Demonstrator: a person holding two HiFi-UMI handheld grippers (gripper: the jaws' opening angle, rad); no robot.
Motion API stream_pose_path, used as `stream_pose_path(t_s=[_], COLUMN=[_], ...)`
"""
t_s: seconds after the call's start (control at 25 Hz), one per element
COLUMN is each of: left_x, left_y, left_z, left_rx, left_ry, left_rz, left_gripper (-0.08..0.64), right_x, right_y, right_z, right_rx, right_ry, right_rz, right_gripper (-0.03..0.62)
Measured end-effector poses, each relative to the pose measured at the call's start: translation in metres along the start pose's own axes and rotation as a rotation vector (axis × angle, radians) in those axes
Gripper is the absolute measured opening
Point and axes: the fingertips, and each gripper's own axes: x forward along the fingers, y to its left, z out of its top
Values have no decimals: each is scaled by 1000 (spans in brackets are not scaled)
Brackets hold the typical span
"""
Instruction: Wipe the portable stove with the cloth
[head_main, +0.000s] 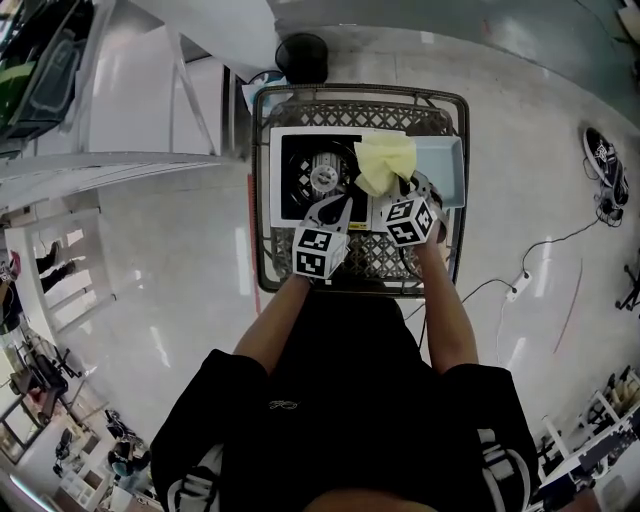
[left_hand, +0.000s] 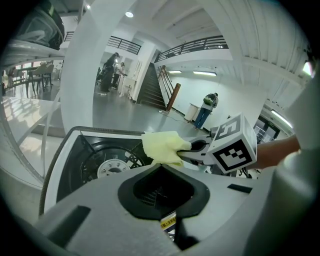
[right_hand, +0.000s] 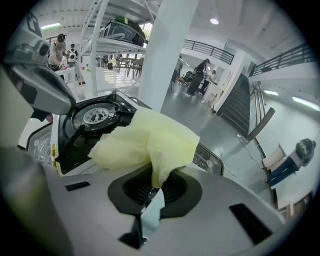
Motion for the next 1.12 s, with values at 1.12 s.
stream_pose_path(t_s=[1.12], left_x=[-36], left_y=[20], left_z=[36], left_rx=[-18], left_ry=[-116], left_rz=[38], left_gripper=[17], right_x=[-57], right_y=[-23], right_z=[94], right_rx=[51], right_ry=[-265], right_rz=[-65], right_gripper=[23])
